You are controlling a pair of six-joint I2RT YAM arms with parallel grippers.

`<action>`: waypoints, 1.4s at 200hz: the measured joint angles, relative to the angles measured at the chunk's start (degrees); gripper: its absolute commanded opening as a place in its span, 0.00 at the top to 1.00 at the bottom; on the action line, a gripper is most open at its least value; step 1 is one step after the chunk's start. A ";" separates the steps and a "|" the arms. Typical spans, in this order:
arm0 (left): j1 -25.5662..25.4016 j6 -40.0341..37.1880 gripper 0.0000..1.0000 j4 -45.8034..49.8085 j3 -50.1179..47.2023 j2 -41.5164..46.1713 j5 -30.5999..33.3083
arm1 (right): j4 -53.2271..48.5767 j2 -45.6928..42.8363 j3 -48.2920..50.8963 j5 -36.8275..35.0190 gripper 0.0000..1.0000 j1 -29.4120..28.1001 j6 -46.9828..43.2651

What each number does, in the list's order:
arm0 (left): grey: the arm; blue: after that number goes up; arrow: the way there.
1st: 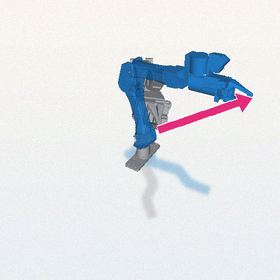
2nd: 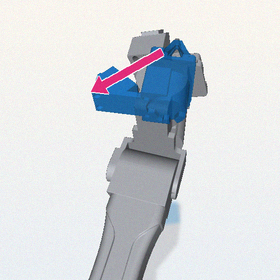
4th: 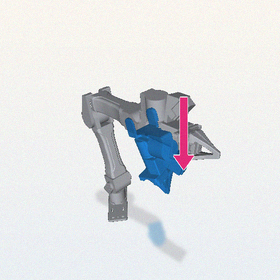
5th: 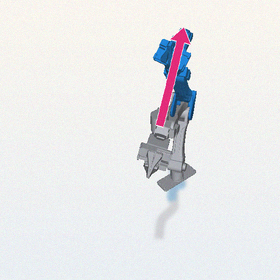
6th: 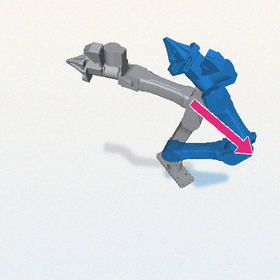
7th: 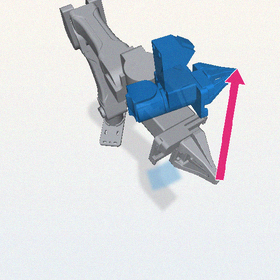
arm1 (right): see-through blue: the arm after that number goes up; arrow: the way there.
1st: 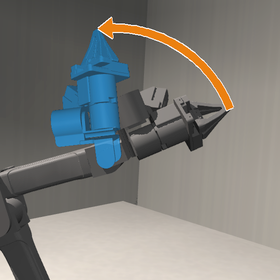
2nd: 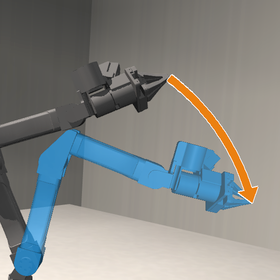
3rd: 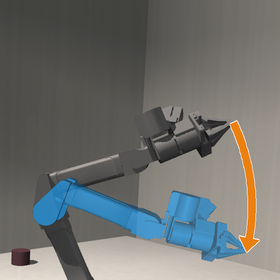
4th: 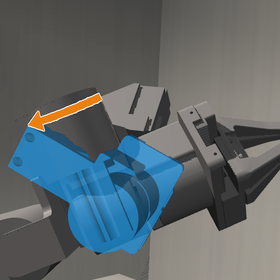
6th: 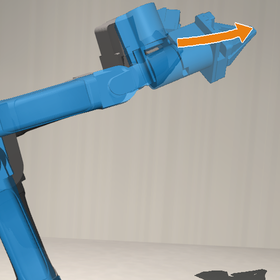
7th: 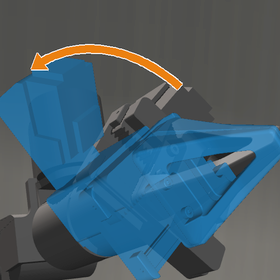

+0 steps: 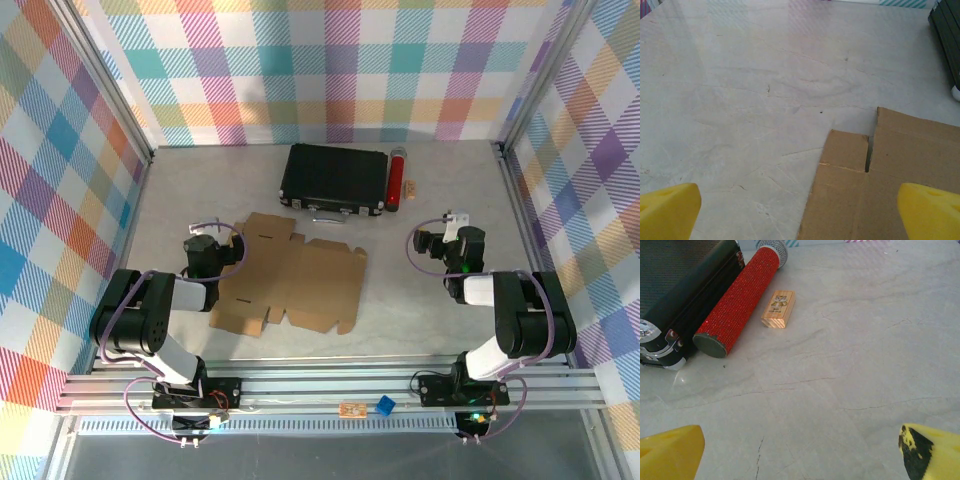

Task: Fold the paper box

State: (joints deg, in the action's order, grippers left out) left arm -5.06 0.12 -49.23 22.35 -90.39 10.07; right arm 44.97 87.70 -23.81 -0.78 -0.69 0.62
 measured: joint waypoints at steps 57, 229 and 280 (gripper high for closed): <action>0.02 0.00 0.00 0.00 0.00 0.00 0.00 | 0.00 0.00 0.00 -0.02 0.01 0.00 0.00; 0.00 0.00 0.00 -0.02 -0.02 0.15 0.04 | -0.33 -0.26 0.00 -0.28 0.01 0.00 0.02; -6.34 0.66 0.00 17.66 7.23 17.81 12.09 | -19.93 -18.29 -10.21 -9.01 0.01 -2.91 1.62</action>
State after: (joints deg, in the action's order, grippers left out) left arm -11.40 0.78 -31.57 29.58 -72.58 22.15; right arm 25.04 69.41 -34.02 -9.78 -3.60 2.24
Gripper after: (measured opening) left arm 0.996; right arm 0.992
